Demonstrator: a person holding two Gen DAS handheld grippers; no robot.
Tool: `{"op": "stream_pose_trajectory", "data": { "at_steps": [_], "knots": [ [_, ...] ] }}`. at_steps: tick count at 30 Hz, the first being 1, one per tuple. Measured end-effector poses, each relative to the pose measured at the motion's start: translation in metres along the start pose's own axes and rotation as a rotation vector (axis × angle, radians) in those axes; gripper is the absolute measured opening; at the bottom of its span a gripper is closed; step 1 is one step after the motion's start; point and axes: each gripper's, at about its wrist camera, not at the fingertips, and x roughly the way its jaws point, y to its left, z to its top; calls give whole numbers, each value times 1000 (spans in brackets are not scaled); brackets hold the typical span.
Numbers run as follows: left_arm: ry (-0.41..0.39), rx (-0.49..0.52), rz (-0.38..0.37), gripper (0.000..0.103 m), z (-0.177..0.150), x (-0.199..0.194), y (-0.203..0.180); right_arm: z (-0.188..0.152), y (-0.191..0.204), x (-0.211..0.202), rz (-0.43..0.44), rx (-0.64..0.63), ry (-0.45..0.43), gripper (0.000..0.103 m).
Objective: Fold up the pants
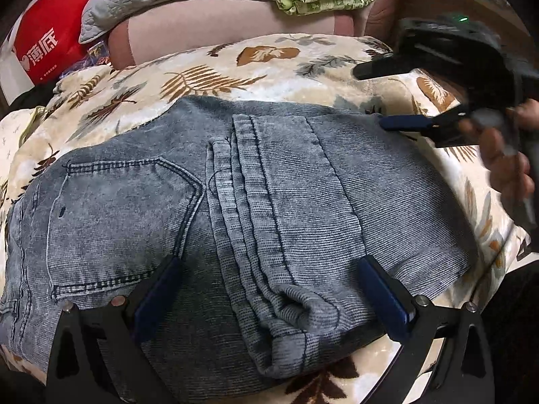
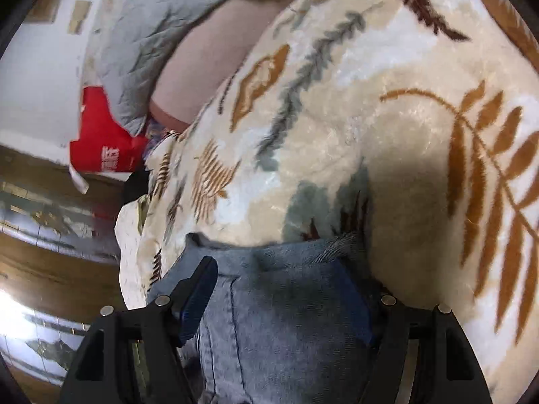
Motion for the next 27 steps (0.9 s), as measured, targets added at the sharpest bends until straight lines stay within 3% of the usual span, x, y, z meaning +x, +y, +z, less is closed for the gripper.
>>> {"op": "stream_pose_trajectory", "data": {
  "at_steps": [4, 7, 12, 14, 20, 22, 24, 27],
  "knots": [
    [-25, -28, -29, 102, -2, -10, 7, -30, 10, -38, 41, -30, -43, 74],
    [-59, -75, -34, 102, -4, -26, 20, -73, 16, -66, 90, -37, -61, 74],
    [-109, -149, -8, 102, -10, -56, 43, -123, 6, -62, 69, -35, -5, 75],
    [-112, -177, -1, 102, -14, -65, 53, -129, -6, -43, -1, 3, 71, 76],
    [-135, -237, 40, 102, -30, -86, 76, -131, 6, -64, 73, -51, -42, 76],
    [-133, -256, 50, 102, -33, -87, 82, -135, 7, -61, 100, -68, -18, 76],
    [-129, -269, 53, 102, -34, -86, 87, -139, 1, -45, 37, -73, 48, 77],
    [-126, -291, 61, 102, -36, -87, 92, -141, 2, -45, 55, -67, 35, 77]
  ]
}}
